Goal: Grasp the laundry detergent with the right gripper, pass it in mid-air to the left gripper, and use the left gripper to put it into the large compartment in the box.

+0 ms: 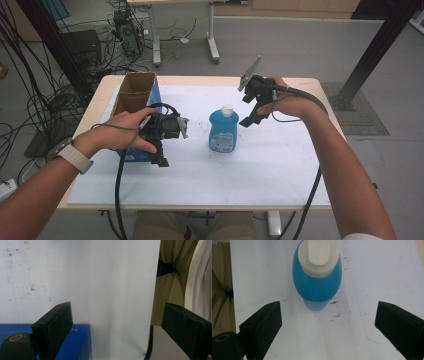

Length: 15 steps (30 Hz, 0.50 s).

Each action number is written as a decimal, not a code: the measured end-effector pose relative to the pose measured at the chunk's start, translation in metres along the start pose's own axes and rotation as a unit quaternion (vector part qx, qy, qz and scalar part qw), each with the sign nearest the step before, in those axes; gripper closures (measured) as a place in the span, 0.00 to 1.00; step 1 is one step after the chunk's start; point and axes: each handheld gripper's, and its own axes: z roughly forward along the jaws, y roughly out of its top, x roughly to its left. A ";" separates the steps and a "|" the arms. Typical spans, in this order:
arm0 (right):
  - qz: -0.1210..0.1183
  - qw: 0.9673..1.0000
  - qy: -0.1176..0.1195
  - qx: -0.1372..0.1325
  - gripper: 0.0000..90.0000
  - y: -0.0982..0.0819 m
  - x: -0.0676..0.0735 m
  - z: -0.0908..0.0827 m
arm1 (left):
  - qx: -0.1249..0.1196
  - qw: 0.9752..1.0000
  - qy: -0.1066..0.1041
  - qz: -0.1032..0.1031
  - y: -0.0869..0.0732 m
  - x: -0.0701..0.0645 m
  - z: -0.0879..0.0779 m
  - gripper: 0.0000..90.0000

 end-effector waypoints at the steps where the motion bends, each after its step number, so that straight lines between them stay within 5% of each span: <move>1: 0.000 1.000 -0.001 0.000 0.08 0.000 -0.001 0.000 | 0.000 1.000 0.000 0.000 0.000 0.000 0.000 0.12; 15: -0.005 1.000 0.008 -0.024 0.08 -0.004 0.004 -0.007 | -0.013 1.000 0.014 0.006 0.012 0.000 -0.009 0.12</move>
